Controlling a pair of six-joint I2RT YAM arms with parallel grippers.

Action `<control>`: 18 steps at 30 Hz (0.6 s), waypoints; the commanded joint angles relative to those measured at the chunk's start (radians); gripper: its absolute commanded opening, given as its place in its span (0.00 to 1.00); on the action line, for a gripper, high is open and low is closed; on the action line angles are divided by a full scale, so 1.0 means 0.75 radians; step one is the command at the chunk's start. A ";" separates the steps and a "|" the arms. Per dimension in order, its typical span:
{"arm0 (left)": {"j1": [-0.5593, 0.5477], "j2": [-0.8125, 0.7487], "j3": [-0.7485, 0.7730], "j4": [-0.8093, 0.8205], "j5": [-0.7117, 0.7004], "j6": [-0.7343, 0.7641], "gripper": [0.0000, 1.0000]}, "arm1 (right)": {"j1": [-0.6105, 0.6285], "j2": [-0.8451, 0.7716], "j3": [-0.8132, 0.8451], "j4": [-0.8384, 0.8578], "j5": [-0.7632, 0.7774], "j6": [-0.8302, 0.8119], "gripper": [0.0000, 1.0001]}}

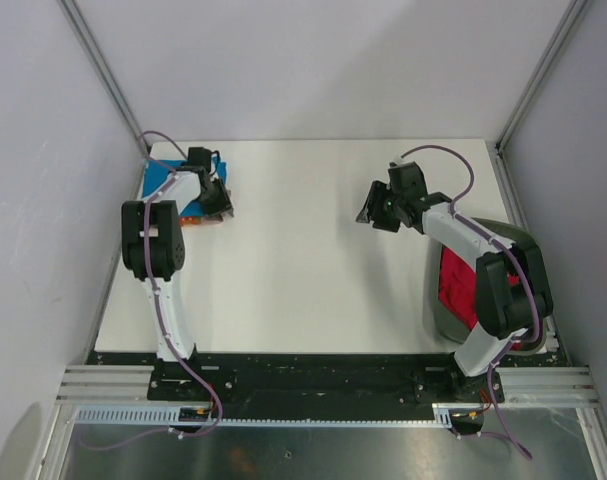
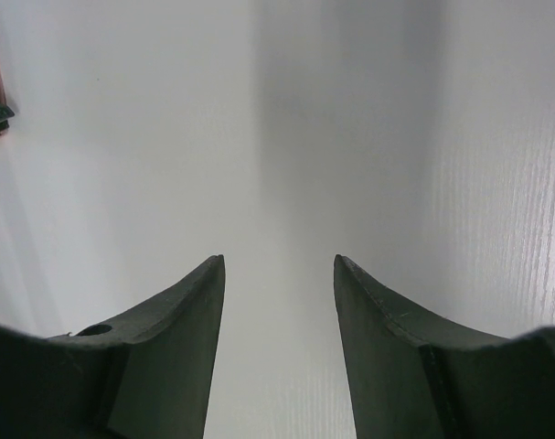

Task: Fold and stack the t-shirts
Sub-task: Put the neatly folded tshirt into the corner of the board with both arms

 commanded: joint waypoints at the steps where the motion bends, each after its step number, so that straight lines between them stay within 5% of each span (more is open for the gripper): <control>1: 0.068 0.048 0.027 -0.049 -0.091 0.075 0.43 | -0.003 -0.073 -0.022 -0.008 0.002 -0.018 0.55; 18: 0.054 -0.022 0.077 -0.077 0.040 0.118 0.43 | -0.008 -0.187 -0.060 -0.054 0.048 -0.031 0.56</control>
